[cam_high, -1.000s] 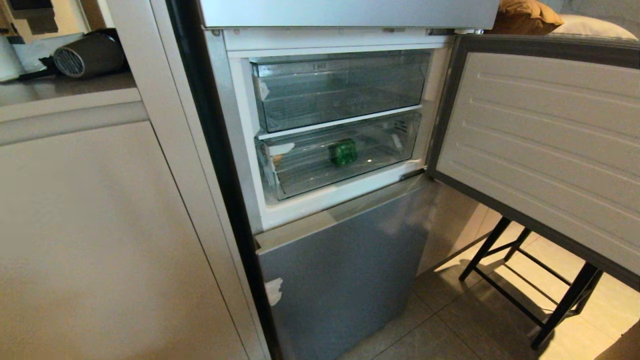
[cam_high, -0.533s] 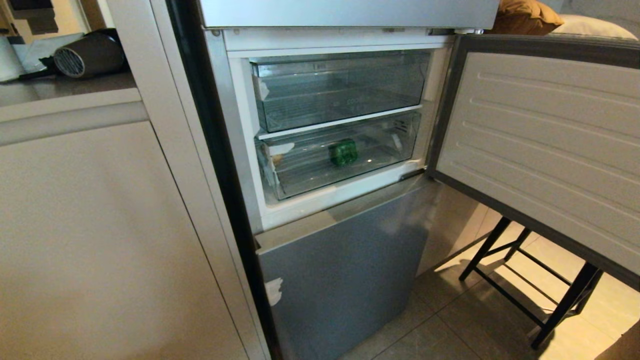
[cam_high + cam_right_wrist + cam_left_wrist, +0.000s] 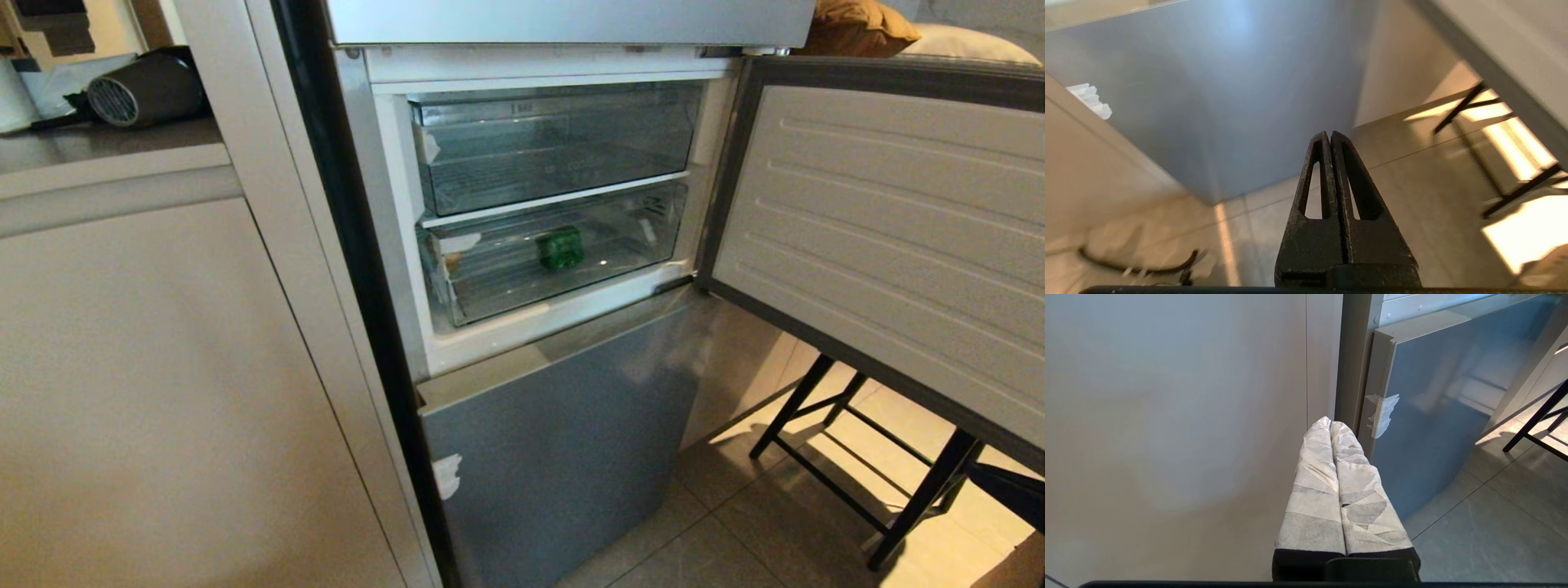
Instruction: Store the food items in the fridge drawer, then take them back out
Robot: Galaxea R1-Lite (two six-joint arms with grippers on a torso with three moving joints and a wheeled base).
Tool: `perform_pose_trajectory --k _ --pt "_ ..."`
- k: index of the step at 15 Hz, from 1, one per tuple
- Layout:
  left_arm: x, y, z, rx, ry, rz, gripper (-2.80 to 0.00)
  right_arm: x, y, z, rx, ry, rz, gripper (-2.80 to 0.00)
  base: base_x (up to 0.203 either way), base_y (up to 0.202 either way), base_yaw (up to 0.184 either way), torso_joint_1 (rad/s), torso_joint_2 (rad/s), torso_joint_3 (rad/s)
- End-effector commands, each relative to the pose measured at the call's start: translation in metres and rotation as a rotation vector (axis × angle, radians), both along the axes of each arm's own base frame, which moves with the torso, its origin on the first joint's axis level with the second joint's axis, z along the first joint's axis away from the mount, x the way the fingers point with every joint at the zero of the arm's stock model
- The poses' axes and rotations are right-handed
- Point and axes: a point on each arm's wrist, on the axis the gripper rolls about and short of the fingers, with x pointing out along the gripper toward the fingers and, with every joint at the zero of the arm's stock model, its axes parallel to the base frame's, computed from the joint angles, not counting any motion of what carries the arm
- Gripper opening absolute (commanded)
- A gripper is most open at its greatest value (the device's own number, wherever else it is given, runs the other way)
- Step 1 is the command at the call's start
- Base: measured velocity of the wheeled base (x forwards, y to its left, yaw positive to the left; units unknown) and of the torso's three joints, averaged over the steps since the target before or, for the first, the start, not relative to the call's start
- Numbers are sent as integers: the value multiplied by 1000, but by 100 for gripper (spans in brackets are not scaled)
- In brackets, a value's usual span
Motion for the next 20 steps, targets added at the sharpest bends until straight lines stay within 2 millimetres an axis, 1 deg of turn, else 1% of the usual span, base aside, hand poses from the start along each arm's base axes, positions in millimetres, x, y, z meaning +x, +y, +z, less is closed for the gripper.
perform_pose_trajectory --k 1,3,6,9,11,13,15,16,18,20 --pt "1 0 -3 1 10 0 -280 57 5 -20 -3 149 31 0 0 0 0 0 0 0" --pt "1 0 -3 1 10 0 -280 90 18 -27 -4 120 104 0 0 0 0 0 0 0" --pt "1 0 -3 1 10 0 -280 128 52 -39 -35 119 249 0 0 0 0 0 0 0" --pt "1 0 -3 1 10 0 -280 176 79 -59 -105 82 325 0 0 0 0 0 0 0" --pt "1 0 -3 0 10 0 -280 209 96 -51 -152 -33 358 0 0 0 0 0 0 0" --pt "1 0 -3 1 10 0 -280 236 110 -46 -237 -130 389 0 0 0 0 0 0 0" --pt "1 0 -3 1 10 0 -280 251 116 -47 -365 -201 426 0 0 0 0 0 0 0" --pt "1 0 -3 1 10 0 -280 255 118 -50 -390 -209 435 0 0 0 0 0 0 0" --pt "1 0 -3 1 10 0 -280 270 123 -58 -396 -268 425 0 0 0 0 0 0 0" --pt "1 0 -3 1 10 0 -280 288 128 -65 -391 -405 391 0 0 0 0 0 0 0"
